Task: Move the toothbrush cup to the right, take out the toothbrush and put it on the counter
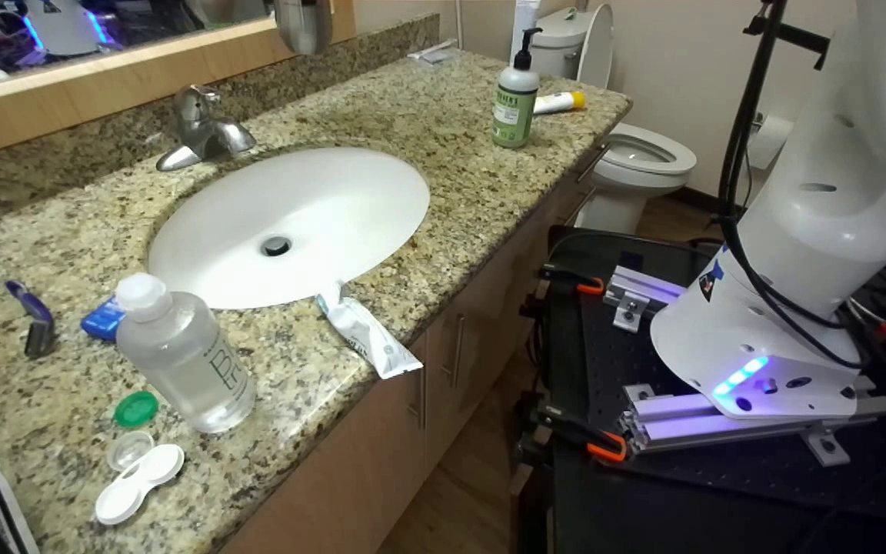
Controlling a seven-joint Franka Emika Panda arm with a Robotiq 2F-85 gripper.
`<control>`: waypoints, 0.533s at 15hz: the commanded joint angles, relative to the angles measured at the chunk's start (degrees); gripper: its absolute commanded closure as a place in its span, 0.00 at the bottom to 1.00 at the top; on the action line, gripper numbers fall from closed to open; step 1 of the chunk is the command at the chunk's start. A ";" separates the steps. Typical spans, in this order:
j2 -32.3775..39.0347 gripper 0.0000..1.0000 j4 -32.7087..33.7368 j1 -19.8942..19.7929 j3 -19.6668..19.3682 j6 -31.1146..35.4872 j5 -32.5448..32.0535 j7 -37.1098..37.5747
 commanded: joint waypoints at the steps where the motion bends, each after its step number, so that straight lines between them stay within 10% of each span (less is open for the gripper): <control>1: 2.28 0.98 0.10 1.68 -0.80 2.48 -2.18 3.66; 8: 5.10 0.98 1.13 0.47 0.03 3.22 -1.14 3.54</control>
